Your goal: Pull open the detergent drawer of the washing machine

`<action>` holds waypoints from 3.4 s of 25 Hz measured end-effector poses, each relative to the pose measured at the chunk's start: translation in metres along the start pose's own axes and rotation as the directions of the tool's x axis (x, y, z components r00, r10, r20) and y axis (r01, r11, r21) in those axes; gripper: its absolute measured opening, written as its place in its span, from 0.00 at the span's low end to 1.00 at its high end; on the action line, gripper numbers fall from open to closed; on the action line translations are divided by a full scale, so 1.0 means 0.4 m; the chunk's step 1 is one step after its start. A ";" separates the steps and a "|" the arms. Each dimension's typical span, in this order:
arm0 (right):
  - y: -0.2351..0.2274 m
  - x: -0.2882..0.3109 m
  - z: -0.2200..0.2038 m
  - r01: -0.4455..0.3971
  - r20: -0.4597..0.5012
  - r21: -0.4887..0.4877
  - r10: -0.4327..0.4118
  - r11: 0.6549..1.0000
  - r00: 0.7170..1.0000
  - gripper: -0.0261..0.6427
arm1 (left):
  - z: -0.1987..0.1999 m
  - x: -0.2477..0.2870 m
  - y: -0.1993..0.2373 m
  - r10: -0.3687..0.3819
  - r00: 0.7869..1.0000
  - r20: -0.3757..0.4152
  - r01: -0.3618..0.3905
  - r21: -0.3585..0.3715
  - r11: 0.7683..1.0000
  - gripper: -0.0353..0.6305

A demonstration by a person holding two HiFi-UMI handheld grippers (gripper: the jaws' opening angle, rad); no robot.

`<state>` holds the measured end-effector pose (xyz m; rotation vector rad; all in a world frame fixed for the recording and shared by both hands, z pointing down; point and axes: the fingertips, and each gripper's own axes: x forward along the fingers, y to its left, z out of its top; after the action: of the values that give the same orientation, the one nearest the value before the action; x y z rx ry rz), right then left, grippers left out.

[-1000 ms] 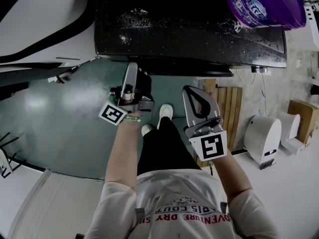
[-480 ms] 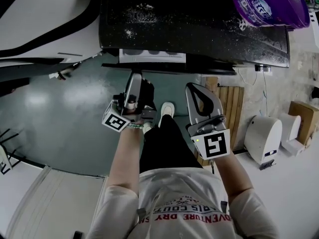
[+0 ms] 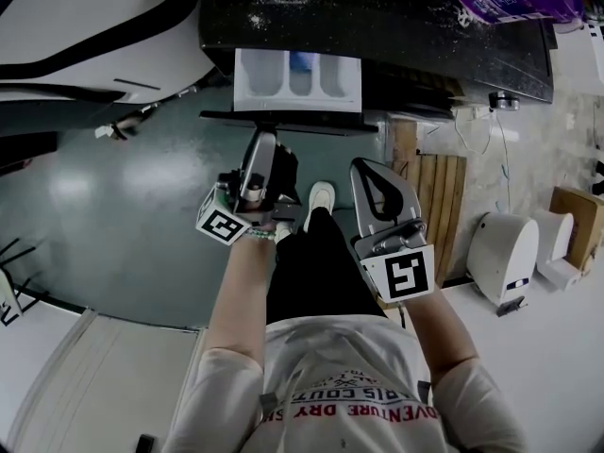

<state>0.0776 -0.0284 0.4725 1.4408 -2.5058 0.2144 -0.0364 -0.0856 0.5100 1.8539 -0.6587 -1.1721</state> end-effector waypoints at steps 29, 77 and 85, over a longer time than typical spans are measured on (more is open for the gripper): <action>0.090 -0.140 -0.046 0.025 0.013 0.005 -0.025 1.000 1.000 0.04 | -0.046 -0.137 -0.077 -0.002 1.000 0.021 0.002 -0.025 1.000 0.20; 0.158 -0.438 0.482 0.120 0.232 -0.086 -0.097 0.989 0.968 0.04 | 0.009 0.006 -0.833 0.278 0.818 -0.503 0.312 0.794 0.521 0.04; 0.163 -0.454 0.504 0.129 0.238 -0.090 -0.105 0.988 0.966 0.04 | 0.039 0.004 -0.852 0.302 0.830 -0.469 0.289 0.825 0.486 0.04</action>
<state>0.0817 0.1056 0.2277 1.6494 -2.5539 -0.1132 -0.0493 0.0853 0.2150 2.8876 -1.0156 -0.0886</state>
